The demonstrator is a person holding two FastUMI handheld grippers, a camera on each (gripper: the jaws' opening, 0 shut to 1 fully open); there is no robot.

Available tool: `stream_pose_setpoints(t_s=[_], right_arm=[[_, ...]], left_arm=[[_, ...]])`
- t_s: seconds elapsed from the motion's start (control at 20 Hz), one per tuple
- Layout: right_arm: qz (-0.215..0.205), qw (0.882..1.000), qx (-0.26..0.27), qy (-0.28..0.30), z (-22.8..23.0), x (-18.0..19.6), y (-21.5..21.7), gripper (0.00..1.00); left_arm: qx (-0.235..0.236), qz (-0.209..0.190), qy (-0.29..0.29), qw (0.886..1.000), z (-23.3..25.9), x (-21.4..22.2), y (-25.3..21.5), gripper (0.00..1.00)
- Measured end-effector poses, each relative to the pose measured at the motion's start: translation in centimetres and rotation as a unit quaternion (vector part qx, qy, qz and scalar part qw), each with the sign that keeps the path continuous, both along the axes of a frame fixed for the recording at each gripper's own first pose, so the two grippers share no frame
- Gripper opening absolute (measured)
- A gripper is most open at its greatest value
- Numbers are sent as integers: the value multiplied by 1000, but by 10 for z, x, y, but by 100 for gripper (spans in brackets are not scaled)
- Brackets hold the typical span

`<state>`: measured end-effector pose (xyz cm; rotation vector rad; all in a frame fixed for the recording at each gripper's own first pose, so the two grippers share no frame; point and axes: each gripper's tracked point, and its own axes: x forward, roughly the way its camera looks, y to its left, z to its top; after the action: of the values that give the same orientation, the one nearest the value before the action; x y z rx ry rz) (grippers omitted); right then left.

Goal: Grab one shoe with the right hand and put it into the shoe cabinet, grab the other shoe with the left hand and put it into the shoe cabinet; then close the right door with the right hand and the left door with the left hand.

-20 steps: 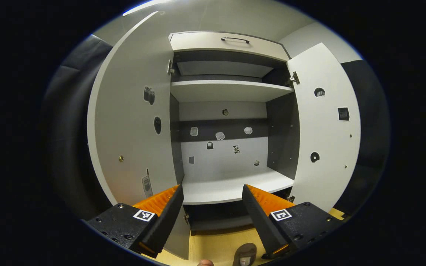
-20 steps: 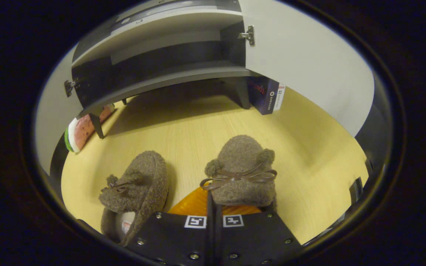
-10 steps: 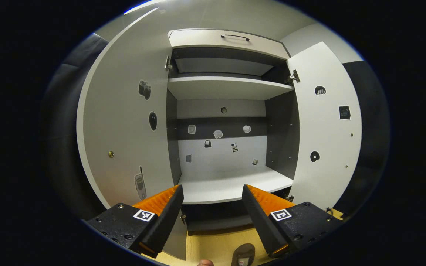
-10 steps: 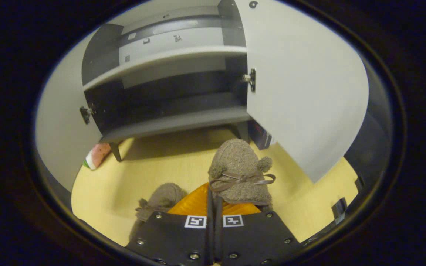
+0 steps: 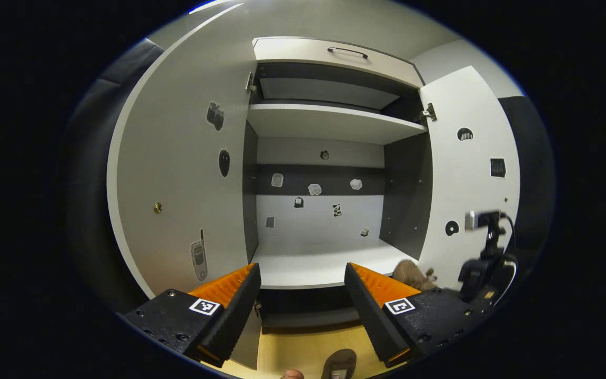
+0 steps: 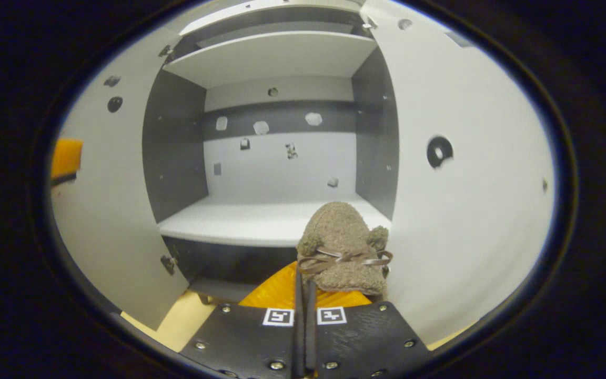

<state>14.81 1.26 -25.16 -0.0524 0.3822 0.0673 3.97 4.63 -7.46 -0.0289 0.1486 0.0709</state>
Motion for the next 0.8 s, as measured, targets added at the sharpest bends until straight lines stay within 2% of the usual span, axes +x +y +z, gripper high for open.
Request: stream_pose_setpoints(t_s=[0.2,0.35,0.55,0.8], right_arm=[[26,998,-27,-47,47,77,21,2],[37,998,-24,-50,56,127,36,2],[49,998,-41,-29,35,180,51,2],[45,998,-39,18,-6,205,55,2]], left_arm=[[-4,-2,3,1000,-4,4,-2,98],[-6,-2,4,1000,-5,7,-2,98],[-10,3,6,1000,-7,11,3,98],[-9,10,11,1000,-11,15,11,98]])
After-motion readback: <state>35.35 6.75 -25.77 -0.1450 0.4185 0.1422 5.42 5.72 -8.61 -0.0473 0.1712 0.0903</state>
